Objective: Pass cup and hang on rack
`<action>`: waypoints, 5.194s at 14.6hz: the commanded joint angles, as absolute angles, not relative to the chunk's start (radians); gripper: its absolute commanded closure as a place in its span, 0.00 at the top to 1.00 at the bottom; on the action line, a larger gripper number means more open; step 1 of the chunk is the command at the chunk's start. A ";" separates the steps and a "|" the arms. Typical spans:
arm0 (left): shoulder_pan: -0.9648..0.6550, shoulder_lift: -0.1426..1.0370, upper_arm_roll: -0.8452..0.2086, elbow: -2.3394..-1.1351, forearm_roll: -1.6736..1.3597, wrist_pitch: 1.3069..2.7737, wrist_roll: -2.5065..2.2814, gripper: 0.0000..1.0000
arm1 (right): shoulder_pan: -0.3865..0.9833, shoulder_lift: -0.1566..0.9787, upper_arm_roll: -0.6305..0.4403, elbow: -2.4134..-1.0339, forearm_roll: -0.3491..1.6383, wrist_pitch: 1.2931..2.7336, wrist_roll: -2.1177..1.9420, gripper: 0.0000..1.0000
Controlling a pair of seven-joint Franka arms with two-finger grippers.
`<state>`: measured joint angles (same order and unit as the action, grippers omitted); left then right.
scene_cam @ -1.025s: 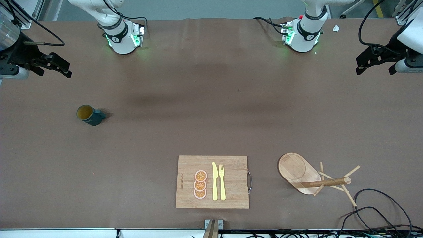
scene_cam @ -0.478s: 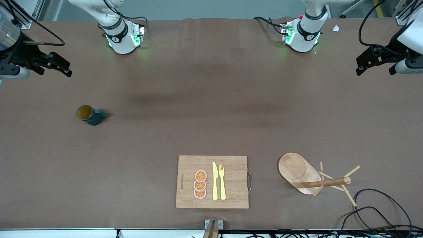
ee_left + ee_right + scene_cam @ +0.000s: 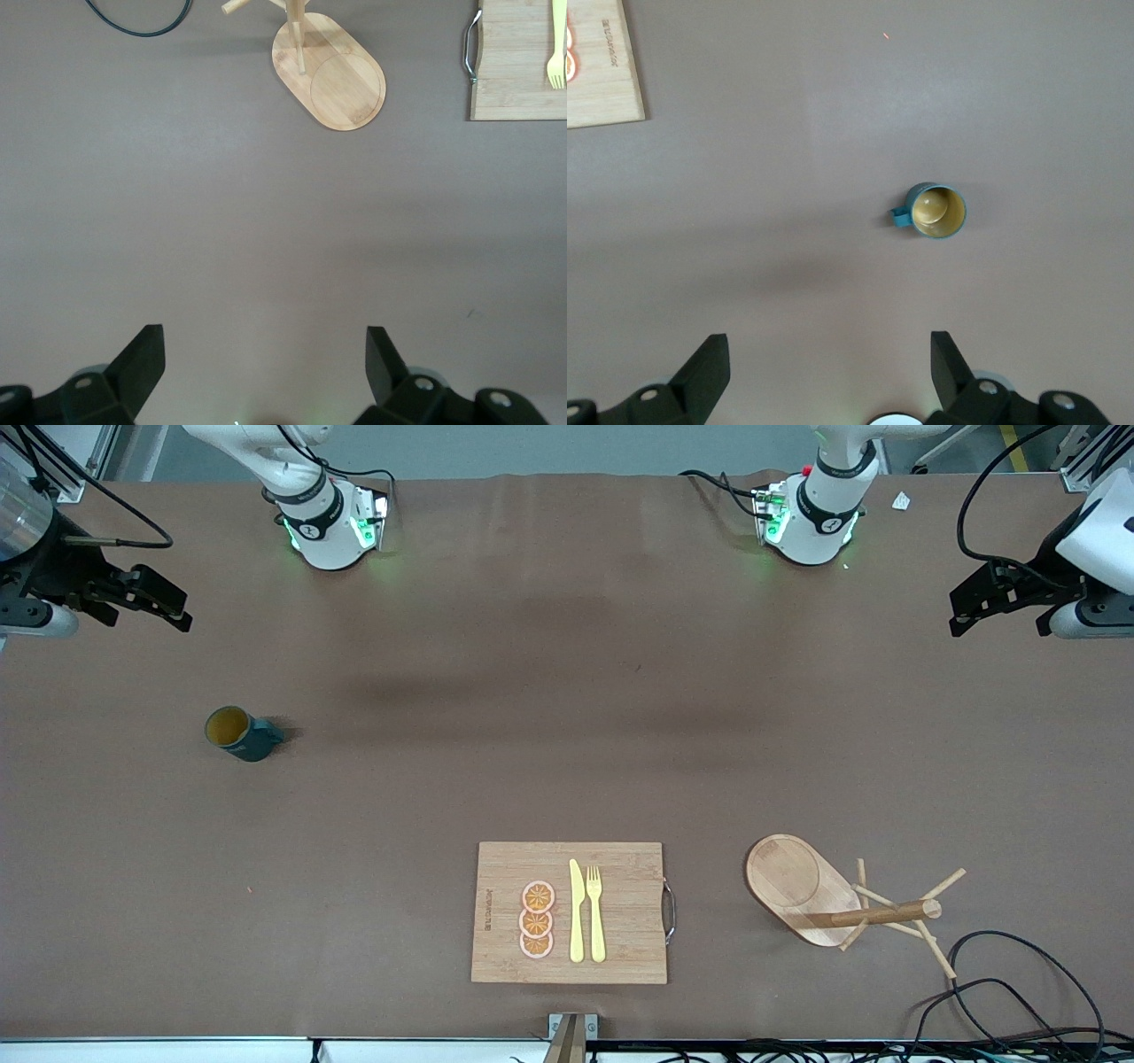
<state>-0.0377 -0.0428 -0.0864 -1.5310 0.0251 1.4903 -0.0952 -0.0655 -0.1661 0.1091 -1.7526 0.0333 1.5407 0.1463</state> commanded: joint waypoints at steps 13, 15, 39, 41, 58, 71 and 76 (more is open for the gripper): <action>-0.014 0.034 -0.087 -1.465 0.009 1.511 -0.087 1.00 | -0.041 -0.245 0.110 -2.149 0.046 1.821 0.149 1.00; -0.015 0.034 -0.087 -1.465 0.009 1.511 -0.087 1.00 | -0.041 -0.245 0.110 -2.160 0.046 1.830 0.149 1.00; -0.017 0.032 -0.089 -1.450 0.020 1.506 -0.091 1.00 | -0.187 -0.083 0.106 -2.531 0.025 2.434 -0.181 1.00; -0.017 0.034 -0.089 -1.453 0.020 1.505 -0.091 1.00 | -0.193 -0.048 0.106 -2.531 0.025 2.476 -0.183 1.00; -0.026 0.064 -0.091 -1.447 0.014 1.506 -0.109 1.00 | -0.196 0.018 0.107 -2.525 -0.227 2.511 -0.591 1.00; 0.021 0.046 -0.067 -1.447 0.006 1.506 -0.100 1.00 | -0.264 0.017 0.106 -2.525 -0.227 2.585 -1.175 1.00; 0.021 0.055 -0.067 -1.447 0.006 1.529 -0.104 1.00 | -0.272 0.026 0.106 -2.526 -0.227 2.588 -1.177 1.00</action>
